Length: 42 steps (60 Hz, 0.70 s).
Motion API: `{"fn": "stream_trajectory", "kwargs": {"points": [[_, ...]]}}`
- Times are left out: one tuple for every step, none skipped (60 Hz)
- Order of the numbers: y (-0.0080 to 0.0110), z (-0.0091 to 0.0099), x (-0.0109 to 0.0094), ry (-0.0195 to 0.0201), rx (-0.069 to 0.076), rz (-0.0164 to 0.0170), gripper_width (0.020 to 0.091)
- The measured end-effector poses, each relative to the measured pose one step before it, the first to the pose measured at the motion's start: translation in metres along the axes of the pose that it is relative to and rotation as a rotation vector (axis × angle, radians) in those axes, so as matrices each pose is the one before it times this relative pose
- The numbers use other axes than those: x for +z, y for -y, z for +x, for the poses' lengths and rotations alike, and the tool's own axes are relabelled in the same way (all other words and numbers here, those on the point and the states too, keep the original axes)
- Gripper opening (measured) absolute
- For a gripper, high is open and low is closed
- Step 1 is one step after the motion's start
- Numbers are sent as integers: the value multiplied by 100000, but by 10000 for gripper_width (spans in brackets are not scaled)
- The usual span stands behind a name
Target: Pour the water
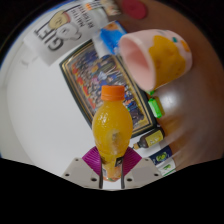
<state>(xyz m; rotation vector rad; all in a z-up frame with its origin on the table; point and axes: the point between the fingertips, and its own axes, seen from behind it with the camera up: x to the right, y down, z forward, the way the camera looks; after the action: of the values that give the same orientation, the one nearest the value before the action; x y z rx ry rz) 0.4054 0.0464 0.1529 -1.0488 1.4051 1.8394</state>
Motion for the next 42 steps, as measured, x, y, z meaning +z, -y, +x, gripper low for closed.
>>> {"fn": "stream_trajectory", "kwargs": {"points": [[687, 83, -29, 519, 2506, 1130, 233], [623, 58, 65, 559, 2303, 606, 232], [423, 83, -30, 389, 1942, 302, 234], [359, 105, -68, 93, 1499, 283, 234], [374, 141, -74, -113, 1085, 355, 234], [266, 83, -57, -163, 717, 170, 233], [183, 77, -74, -130, 465, -16, 234], [25, 52, -310, -394, -46, -48, 234], [139, 100, 68, -447, 314, -44, 232], [19, 158, 47, -603, 144, -470, 236], [-9, 114, 7, -537, -144, -462, 236], [-6, 32, 4, -406, -320, -376, 233], [-35, 10, 2, -321, -438, -292, 233], [-77, -18, -21, -363, -464, -498, 231], [-194, 16, 32, -408, -602, -585, 232], [-164, 16, 21, -680, -999, -851, 233], [-211, 39, -72, -1322, -1639, -511, 231], [-151, 52, -10, -1076, -2062, -588, 232], [-140, 61, -15, -1168, -2680, -607, 232], [-171, 62, 5, -1236, -3105, -738, 234], [-236, 1, -18, -1323, -3537, -922, 234], [-243, -14, -39, -1345, -3945, -1093, 233], [-261, -115, -92, -1795, -4232, -925, 233], [-156, -56, 43, -1202, -4522, -721, 232], [-173, -174, 20, -2004, -5160, -523, 233], [20, -145, -55, -1439, -5349, -383, 233], [68, -155, -60, -1415, -5756, -347, 232], [109, -187, -90, -1388, -6218, -329, 232], [218, -181, -118, -1402, -6507, -151, 233], [322, -178, -173, -1413, -6700, 148, 233], [640, -146, -383, -1471, -6865, 301, 233], [361, -243, -189, -1426, -7165, 383, 232], [567, -59, -224, -692, -7091, 886, 234], [376, -319, -96, -2543, -7941, 524, 234], [664, -81, -264, -1615, -7625, 887, 234], [810, -39, -309, -1664, -7783, 1020, 233], [822, 63, -318, -1580, -7880, 1243, 233], [875, 88, -335, -1524, -7796, 1315, 233], [910, 132, -280, -1513, -7504, 1428, 232], [1398, 856, -544, -473, -6731, 2010, 233], [830, 258, -164, -1562, -6742, 1370, 232], [608, 63, 1, -2888, -6710, 731, 233]]}}
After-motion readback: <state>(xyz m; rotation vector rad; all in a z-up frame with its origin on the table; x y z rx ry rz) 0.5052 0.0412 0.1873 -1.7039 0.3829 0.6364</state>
